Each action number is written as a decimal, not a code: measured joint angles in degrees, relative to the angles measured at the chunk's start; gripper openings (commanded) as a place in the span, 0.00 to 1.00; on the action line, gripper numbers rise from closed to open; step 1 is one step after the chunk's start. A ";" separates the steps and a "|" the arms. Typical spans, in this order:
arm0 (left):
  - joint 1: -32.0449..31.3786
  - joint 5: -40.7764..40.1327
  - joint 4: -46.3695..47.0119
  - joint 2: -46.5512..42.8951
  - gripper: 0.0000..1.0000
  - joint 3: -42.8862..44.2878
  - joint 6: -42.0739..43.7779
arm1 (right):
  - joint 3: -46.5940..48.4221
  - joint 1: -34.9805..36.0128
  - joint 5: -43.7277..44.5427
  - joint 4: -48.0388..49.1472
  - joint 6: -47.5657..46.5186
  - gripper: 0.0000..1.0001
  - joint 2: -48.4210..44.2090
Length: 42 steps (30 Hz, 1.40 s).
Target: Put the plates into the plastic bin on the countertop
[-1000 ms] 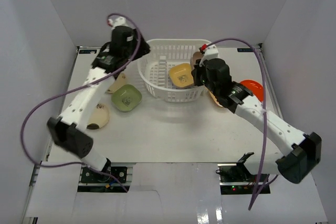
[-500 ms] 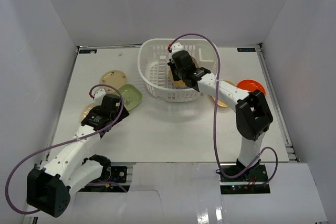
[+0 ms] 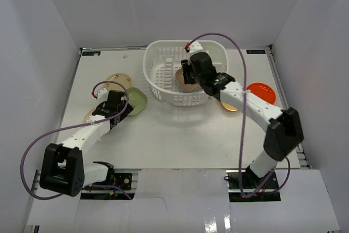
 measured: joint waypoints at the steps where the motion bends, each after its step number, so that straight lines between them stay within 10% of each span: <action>1: 0.63 0.70 1.07 1.60 0.77 0.00 0.02 | -2.14 -0.07 0.63 -0.22 0.50 0.33 -3.76; 6: 2.62 3.74 4.98 7.43 0.60 0.35 0.52 | -21.62 -4.26 4.00 4.76 4.61 0.27 -29.16; 8: 2.69 4.90 5.97 9.22 0.37 1.14 0.72 | -28.39 -8.63 3.93 5.35 6.01 0.32 -35.23; 14: 2.69 6.91 7.74 10.43 0.00 2.47 1.40 | -41.13 -21.79 -1.81 3.91 7.43 0.53 -35.47; 27: 2.67 8.37 -1.86 -15.78 0.00 1.18 3.34 | -45.03 -33.09 -2.47 6.62 16.24 0.76 -22.97; 38: 2.69 13.14 -12.39 -27.23 0.00 18.10 5.46 | -46.07 -34.34 -4.63 12.83 22.84 0.09 -16.41; 42: 2.32 20.04 -8.76 -19.08 0.00 27.96 5.68 | -48.68 -34.60 -4.85 13.49 24.24 0.08 -20.90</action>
